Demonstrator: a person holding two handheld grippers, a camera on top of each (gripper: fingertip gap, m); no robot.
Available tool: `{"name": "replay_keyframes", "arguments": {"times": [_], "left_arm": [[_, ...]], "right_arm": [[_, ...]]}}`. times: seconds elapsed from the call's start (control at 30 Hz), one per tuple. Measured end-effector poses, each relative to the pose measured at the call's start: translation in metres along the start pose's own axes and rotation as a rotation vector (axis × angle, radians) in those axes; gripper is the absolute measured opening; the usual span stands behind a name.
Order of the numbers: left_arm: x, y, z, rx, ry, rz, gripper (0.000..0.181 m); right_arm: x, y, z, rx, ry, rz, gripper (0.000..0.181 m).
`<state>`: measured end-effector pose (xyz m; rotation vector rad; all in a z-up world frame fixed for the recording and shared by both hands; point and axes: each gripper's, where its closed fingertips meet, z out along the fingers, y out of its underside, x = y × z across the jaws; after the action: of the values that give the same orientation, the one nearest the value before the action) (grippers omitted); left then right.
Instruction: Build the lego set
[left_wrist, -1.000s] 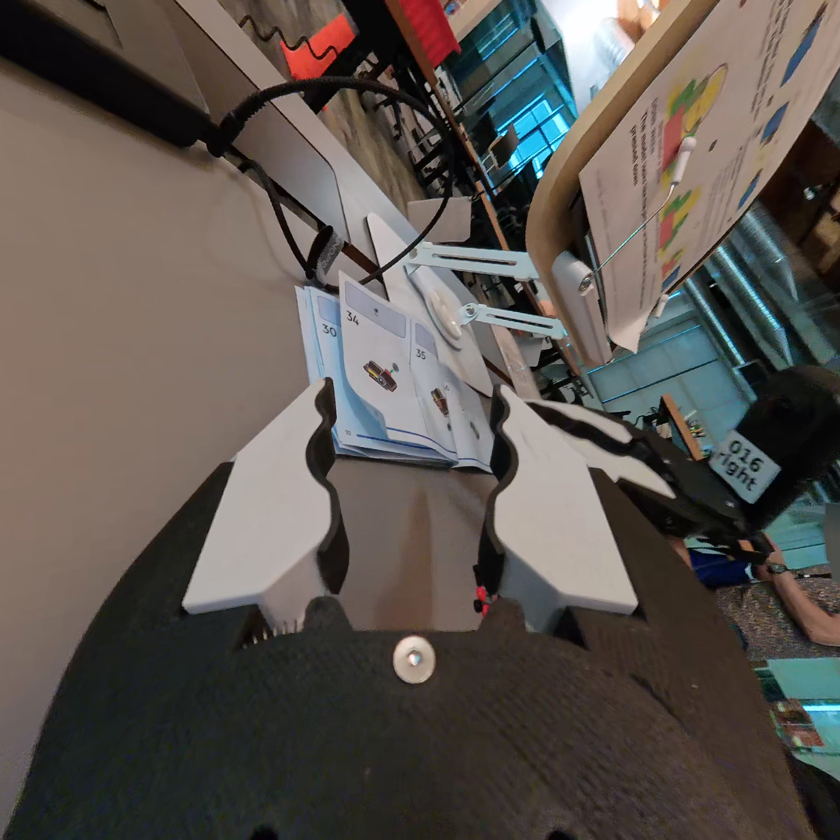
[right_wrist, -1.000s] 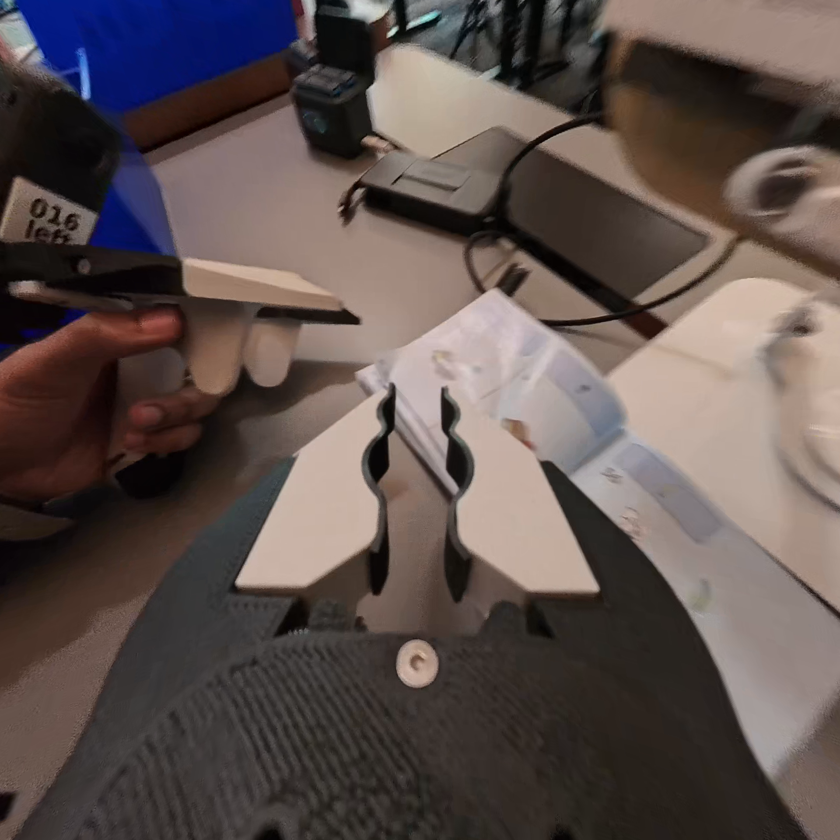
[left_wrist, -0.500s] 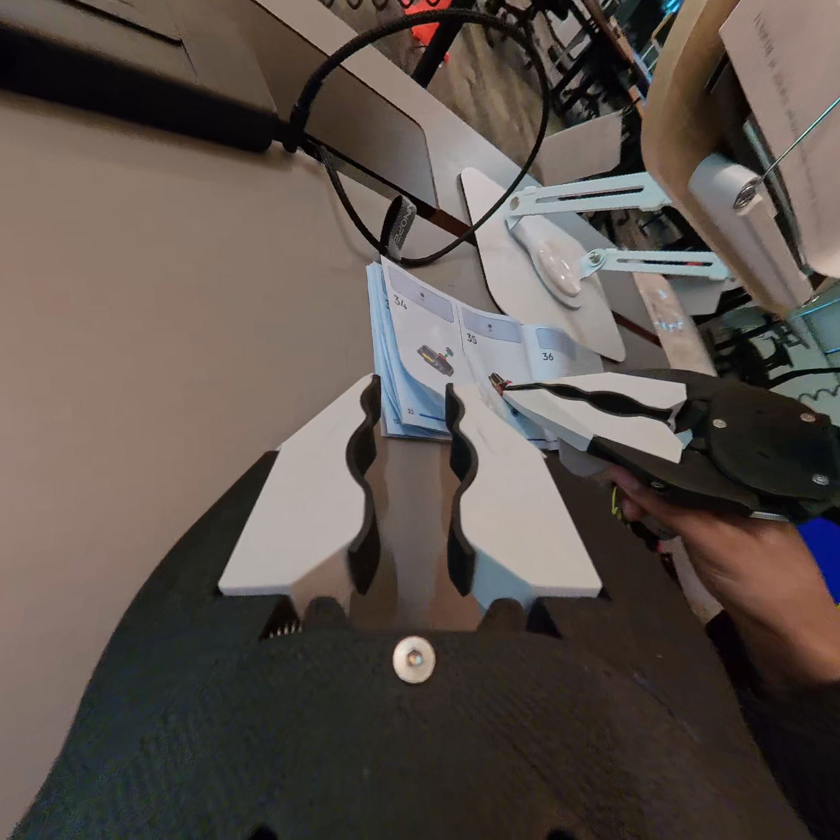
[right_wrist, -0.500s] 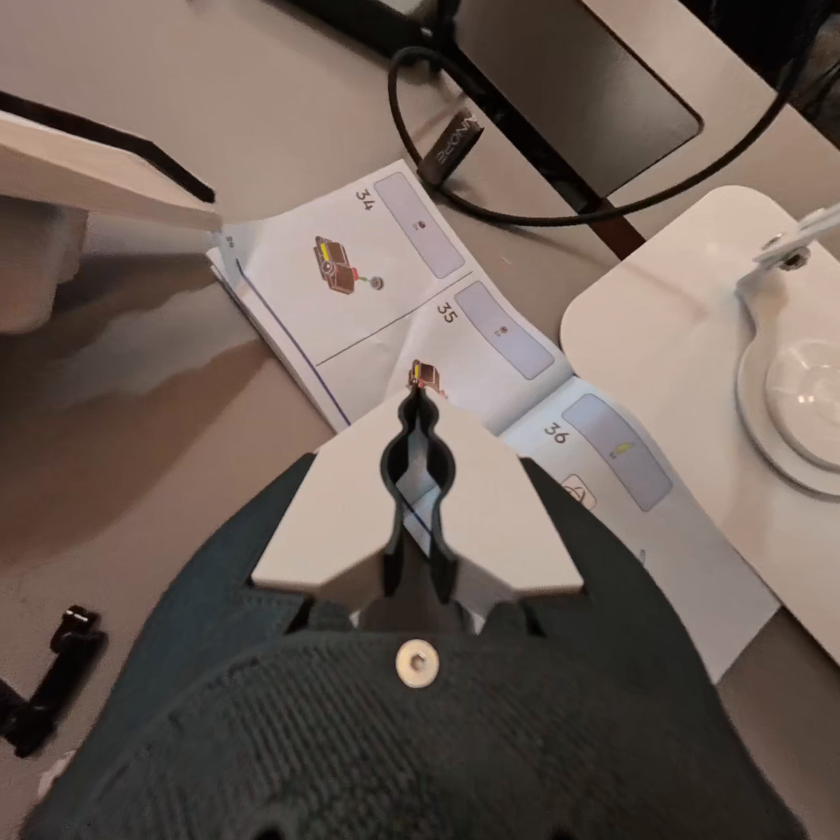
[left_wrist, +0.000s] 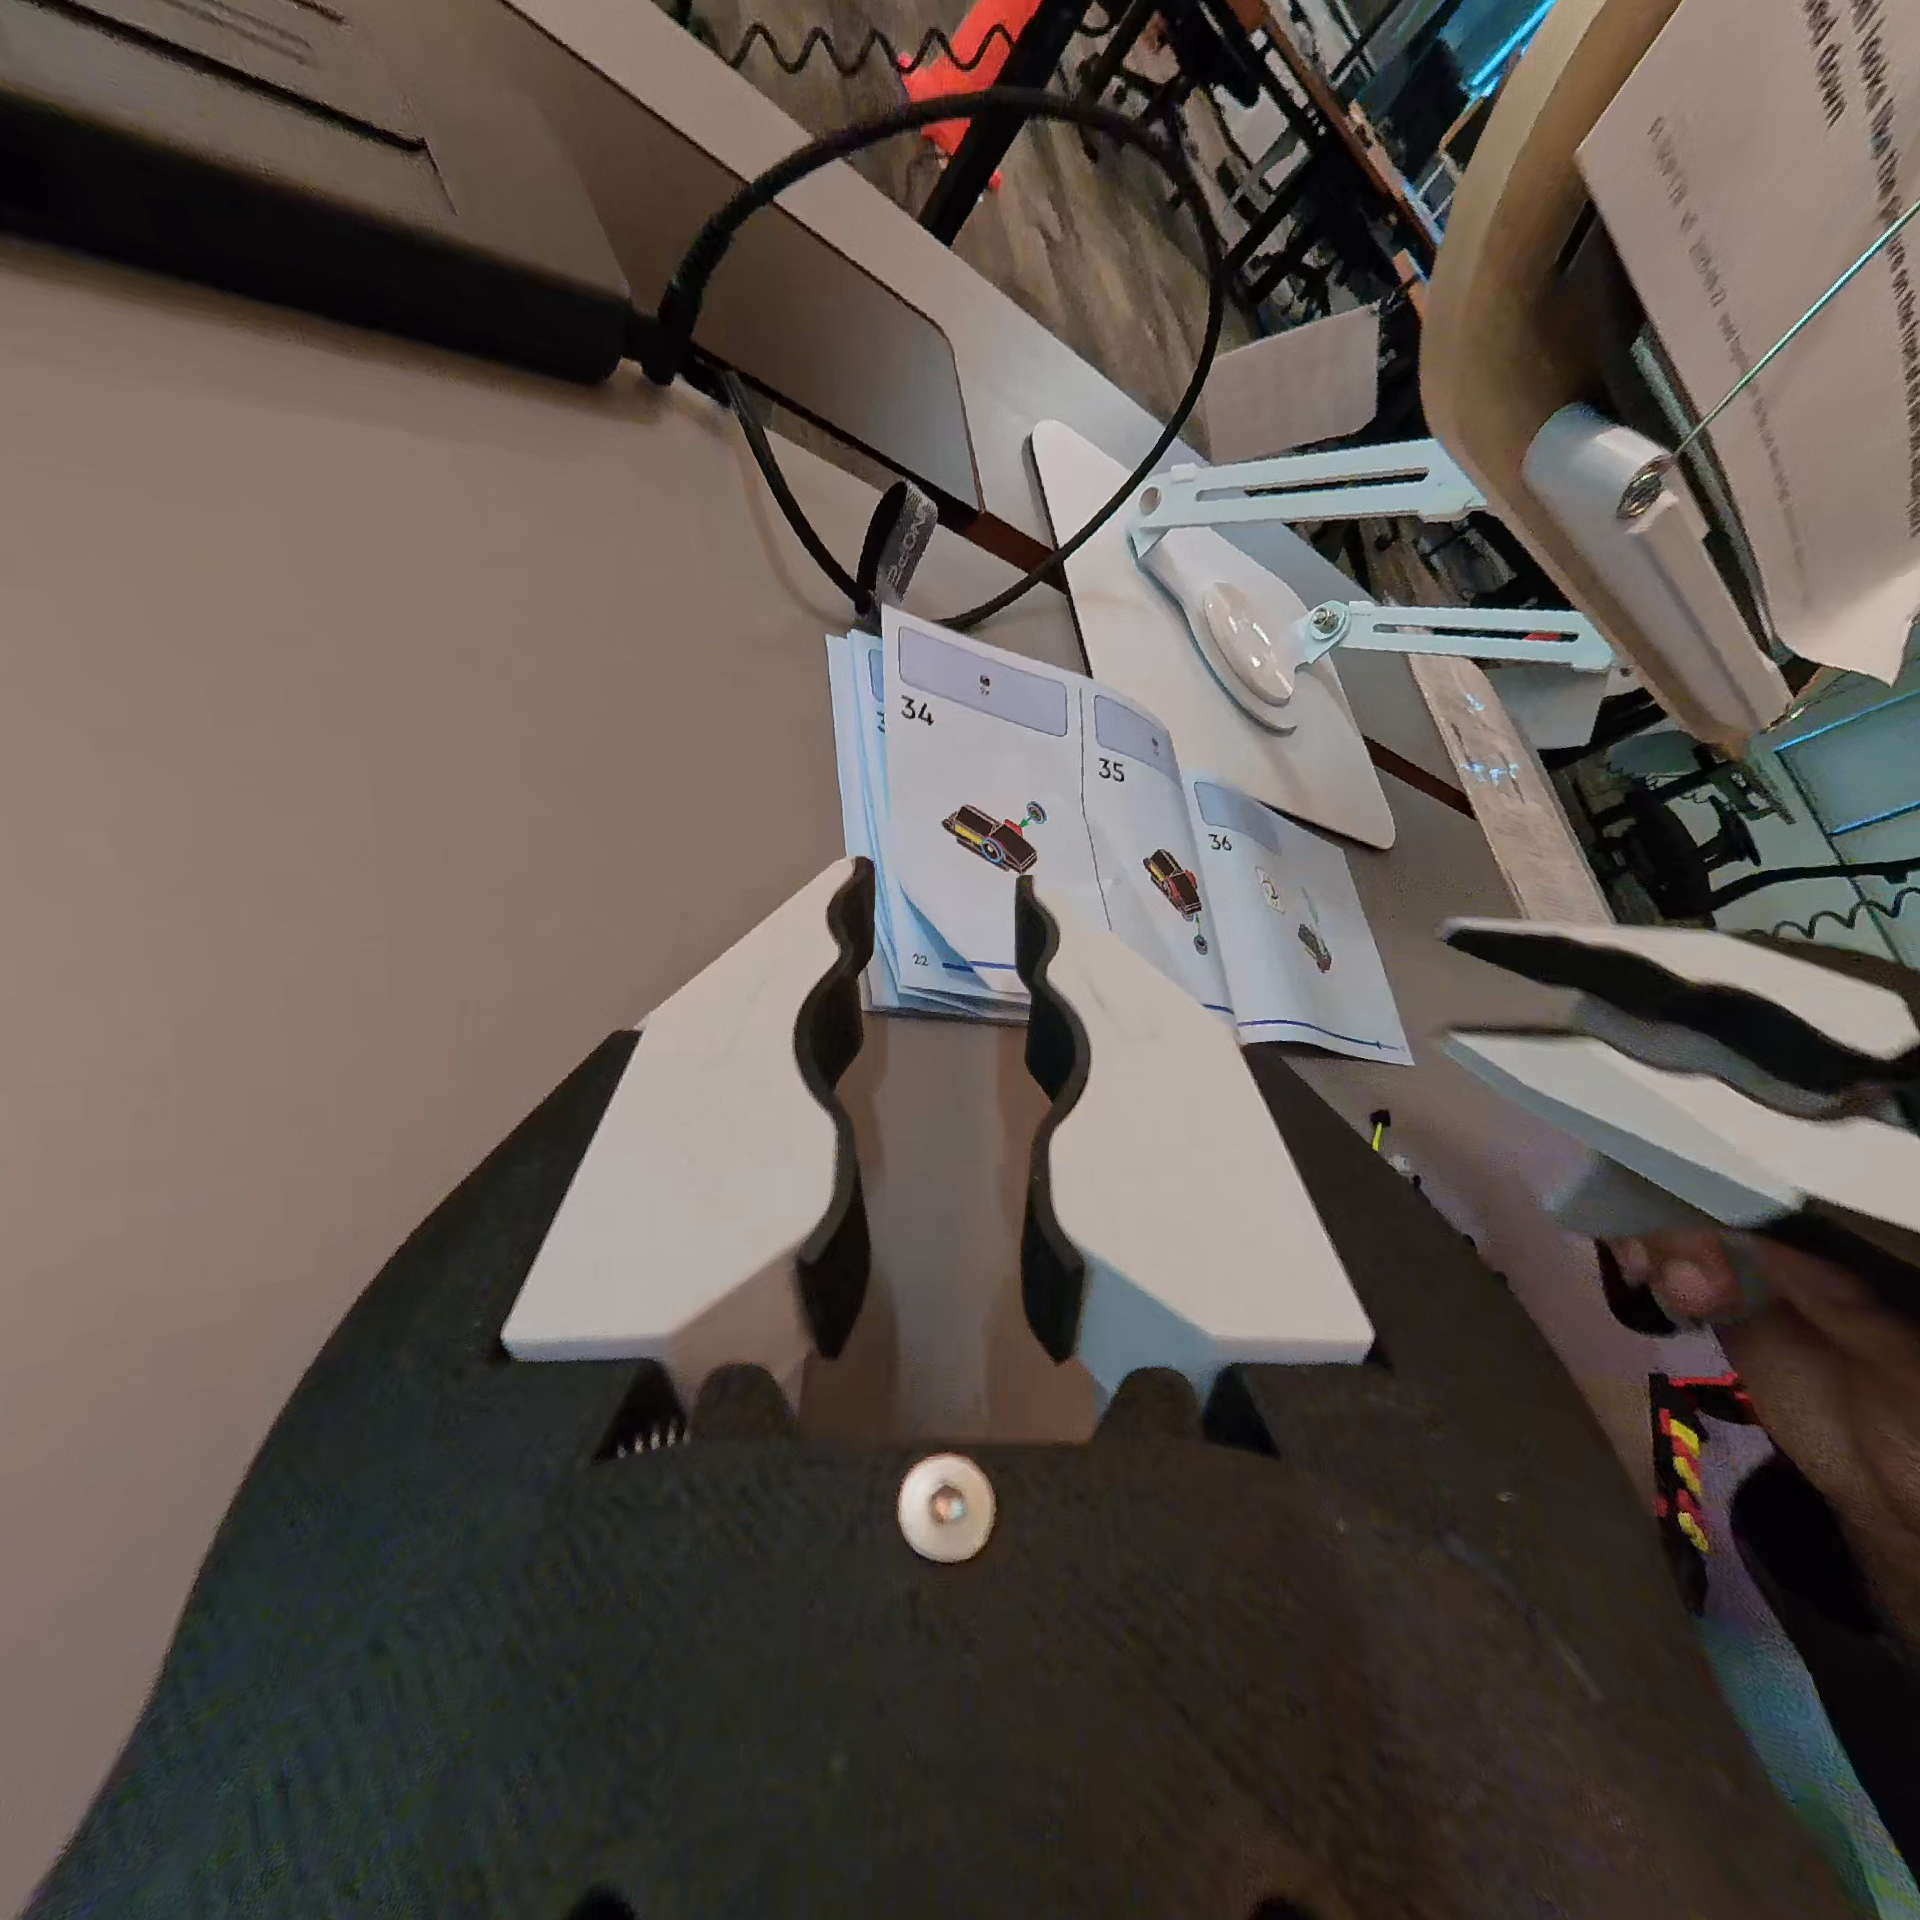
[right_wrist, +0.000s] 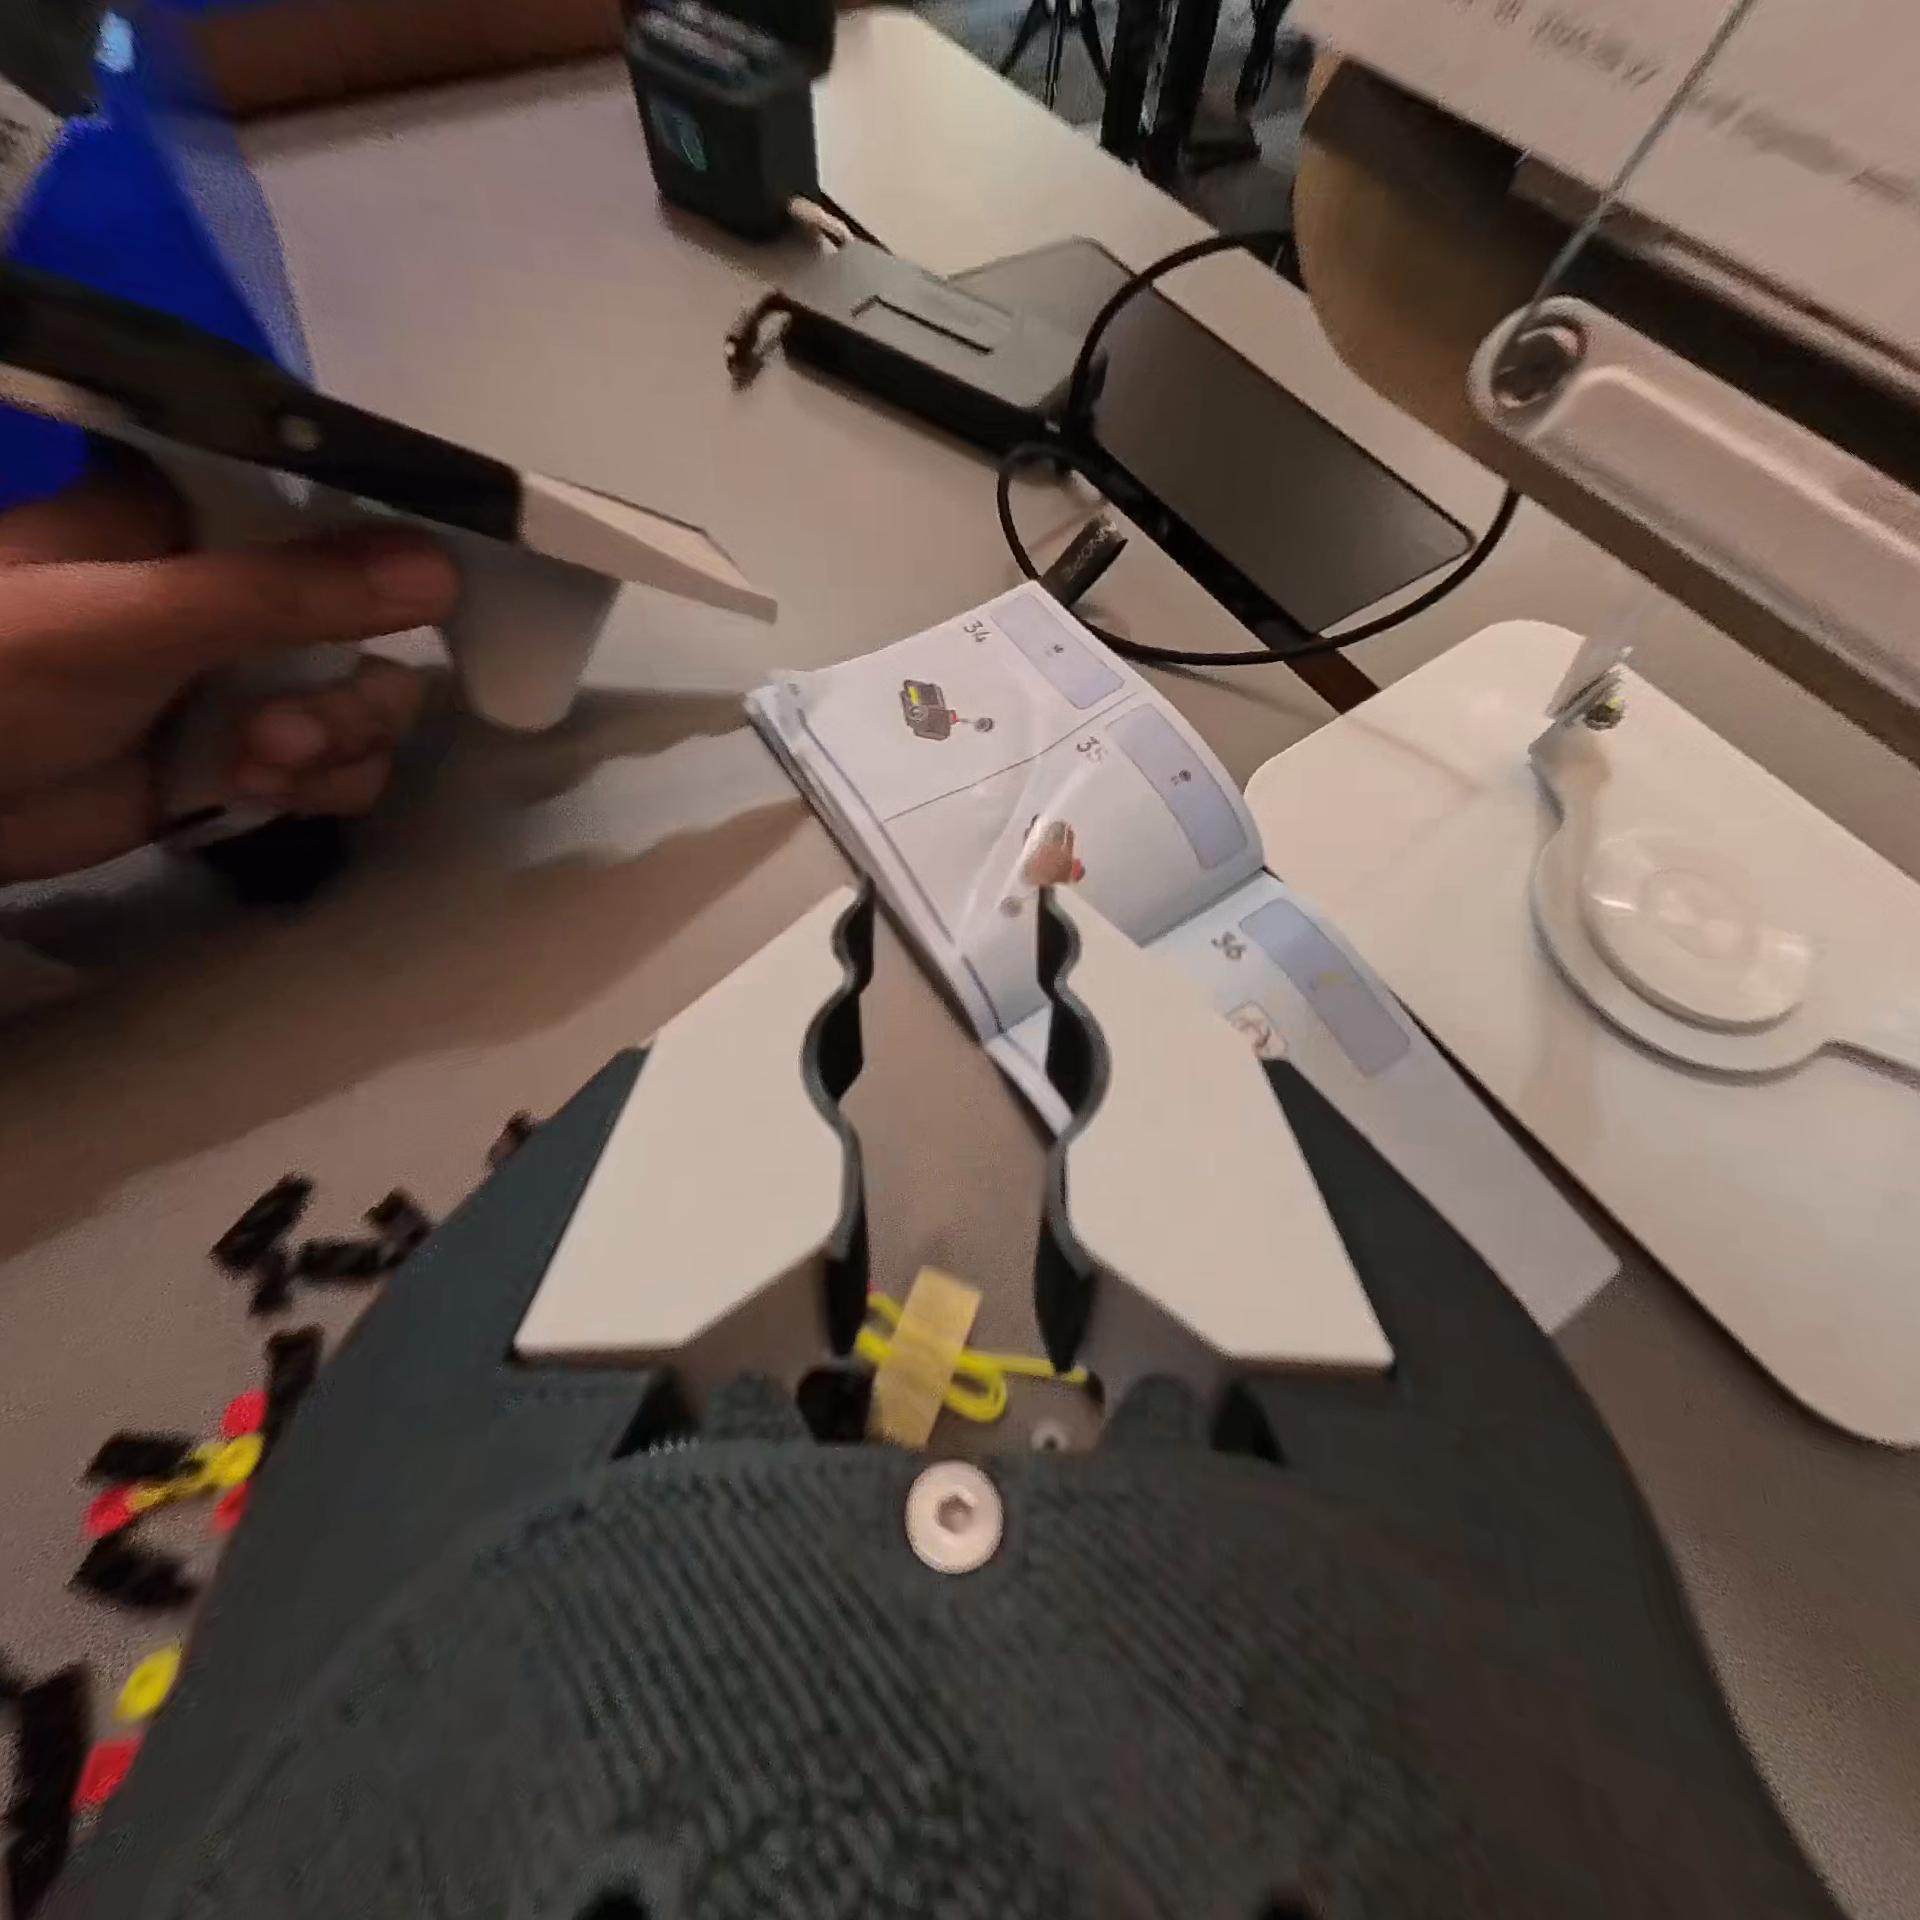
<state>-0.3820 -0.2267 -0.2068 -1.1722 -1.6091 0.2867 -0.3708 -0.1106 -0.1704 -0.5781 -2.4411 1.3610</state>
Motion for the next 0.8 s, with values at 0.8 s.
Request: {"name": "replay_keyframes", "arguments": {"times": [0.8], "left_arm": [[0.057, 0.000, -0.027, 0.099, 0.075, 0.129, 0.027]], "right_arm": [[-0.042, 0.056, -0.159, 0.285, 0.034, 0.224, 0.039]]}}
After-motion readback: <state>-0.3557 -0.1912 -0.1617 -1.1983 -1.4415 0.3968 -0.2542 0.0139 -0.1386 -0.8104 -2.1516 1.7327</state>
